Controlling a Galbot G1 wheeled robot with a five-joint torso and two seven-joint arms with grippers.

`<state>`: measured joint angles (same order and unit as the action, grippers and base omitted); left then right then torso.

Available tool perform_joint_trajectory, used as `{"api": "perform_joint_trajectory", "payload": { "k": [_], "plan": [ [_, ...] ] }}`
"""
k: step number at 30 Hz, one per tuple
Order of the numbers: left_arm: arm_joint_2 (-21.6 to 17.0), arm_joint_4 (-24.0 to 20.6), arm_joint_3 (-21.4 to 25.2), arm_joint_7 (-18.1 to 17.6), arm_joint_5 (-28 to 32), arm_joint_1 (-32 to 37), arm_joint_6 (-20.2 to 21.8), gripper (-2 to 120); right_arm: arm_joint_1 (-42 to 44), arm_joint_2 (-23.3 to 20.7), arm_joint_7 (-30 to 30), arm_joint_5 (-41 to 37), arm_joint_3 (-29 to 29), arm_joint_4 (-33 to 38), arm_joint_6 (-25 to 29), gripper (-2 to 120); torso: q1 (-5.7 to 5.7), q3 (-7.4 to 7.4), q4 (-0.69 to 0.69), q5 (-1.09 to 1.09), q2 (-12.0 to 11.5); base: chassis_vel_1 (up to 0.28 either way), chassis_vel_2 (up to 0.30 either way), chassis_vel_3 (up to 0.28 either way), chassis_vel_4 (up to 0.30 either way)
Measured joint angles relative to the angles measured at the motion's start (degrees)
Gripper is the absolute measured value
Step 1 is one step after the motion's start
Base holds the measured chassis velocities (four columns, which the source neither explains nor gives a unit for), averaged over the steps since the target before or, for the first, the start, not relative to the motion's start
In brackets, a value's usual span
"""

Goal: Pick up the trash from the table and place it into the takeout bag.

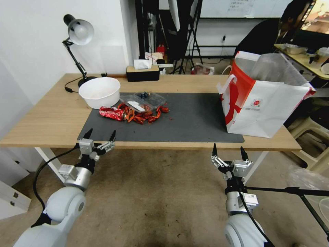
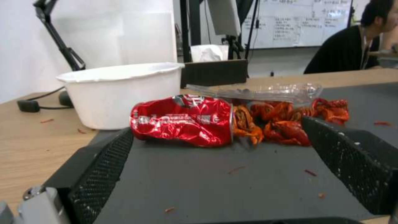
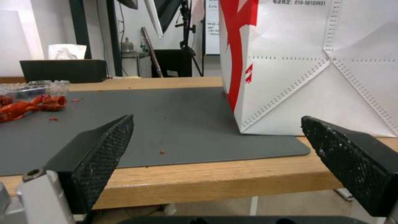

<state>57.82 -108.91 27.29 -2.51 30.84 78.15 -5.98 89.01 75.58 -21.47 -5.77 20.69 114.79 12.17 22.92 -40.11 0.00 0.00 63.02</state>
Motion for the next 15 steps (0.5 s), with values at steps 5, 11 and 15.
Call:
{"api": "perform_joint_trajectory", "payload": {
  "k": [5,11,15],
  "plan": [
    [-1.9,0.1,-1.2,-0.7,2.5,-1.8,1.9,100,0.0,0.2,0.0,0.2,-0.3,0.0,-0.1,100,0.00,0.00,0.00,0.00,0.0,0.000,0.000,0.000,0.000],
    [-3.5,0.0,-3.4,-2.3,6.7,-4.8,5.1,100,0.0,0.5,0.0,0.6,-0.5,0.0,-0.1,100,0.00,0.00,0.01,0.00,0.0,0.000,0.000,0.000,0.000],
    [-4.3,0.0,-5.5,-4.6,10.8,-7.9,7.6,100,0.1,0.5,0.0,0.7,-0.5,0.2,-0.1,100,0.00,0.00,0.00,0.00,0.0,0.000,0.000,0.000,0.000]
  ]
}}
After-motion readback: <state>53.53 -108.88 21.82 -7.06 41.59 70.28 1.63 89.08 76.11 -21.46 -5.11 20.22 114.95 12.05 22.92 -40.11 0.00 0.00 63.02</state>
